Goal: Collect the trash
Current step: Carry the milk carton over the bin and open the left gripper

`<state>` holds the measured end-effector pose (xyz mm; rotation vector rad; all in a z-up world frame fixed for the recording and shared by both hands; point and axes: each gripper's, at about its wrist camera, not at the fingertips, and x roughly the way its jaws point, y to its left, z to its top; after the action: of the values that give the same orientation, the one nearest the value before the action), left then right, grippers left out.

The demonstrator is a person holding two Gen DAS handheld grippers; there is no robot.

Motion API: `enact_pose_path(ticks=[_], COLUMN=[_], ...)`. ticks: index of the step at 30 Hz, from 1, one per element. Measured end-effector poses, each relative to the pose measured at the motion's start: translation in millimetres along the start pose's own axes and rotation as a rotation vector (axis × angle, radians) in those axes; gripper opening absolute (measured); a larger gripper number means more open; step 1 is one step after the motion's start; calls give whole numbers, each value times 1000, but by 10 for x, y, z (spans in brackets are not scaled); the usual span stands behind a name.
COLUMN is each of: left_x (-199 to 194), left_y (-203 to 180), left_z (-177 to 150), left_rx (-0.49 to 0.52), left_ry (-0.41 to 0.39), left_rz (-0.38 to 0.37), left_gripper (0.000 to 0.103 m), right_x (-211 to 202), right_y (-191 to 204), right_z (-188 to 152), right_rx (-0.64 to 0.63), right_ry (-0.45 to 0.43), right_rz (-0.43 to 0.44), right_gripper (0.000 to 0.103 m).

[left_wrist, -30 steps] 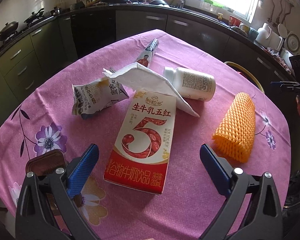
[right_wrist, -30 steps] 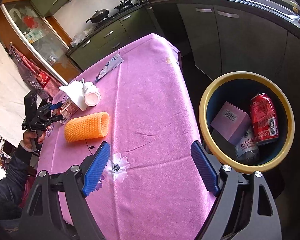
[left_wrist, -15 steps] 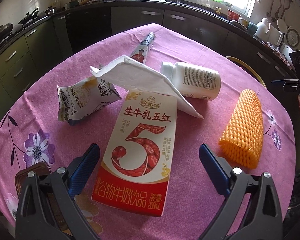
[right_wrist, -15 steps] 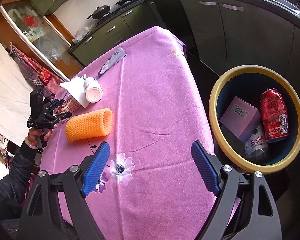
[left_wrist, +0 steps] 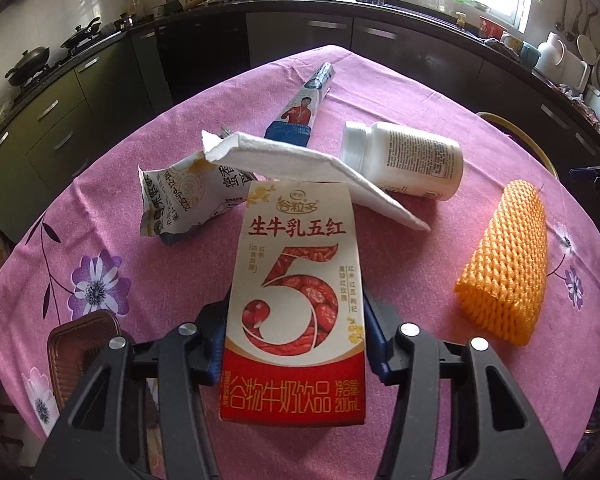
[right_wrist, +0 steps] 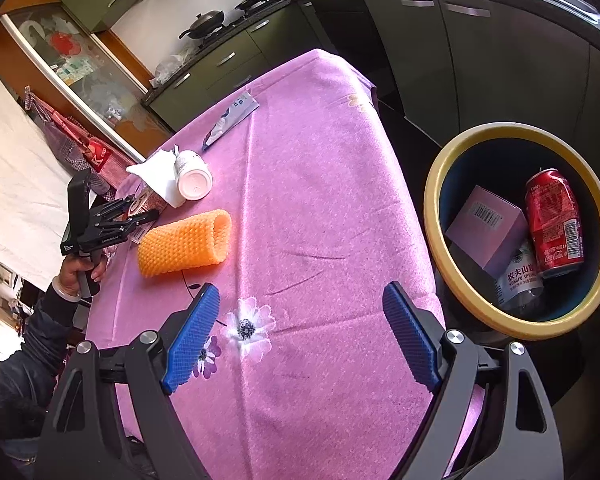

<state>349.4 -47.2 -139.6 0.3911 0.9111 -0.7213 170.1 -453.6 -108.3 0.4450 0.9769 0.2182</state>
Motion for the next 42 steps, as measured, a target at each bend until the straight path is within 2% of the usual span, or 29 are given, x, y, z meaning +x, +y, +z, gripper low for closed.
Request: enact_pose_path(ticks=[14, 26, 30, 34, 42], left_x=[-534, -1241, -1367, -1322, -784], left_y=[-427, -1123, -1573, -2084, -3071], left_z=[-271, -363, -209, 71, 885], left_rx=[31, 34, 74, 143, 250], left_ry=[-28, -125, -160, -171, -149], left_rz=[53, 82, 45, -43, -241], left_gripper=[51, 51, 51, 51, 51], right_x=[-218, -575, -783, -1006, -1382], right_y=[84, -46, -240, -475, -1017], right_z=[-234, -576, -717, -901, -1202], right_rx=[-25, -7, 28, 63, 141], right_ry=[-28, -94, -139, -185, -242], right_rz=[60, 91, 52, 2, -47], right_gripper=[83, 84, 84, 84, 87])
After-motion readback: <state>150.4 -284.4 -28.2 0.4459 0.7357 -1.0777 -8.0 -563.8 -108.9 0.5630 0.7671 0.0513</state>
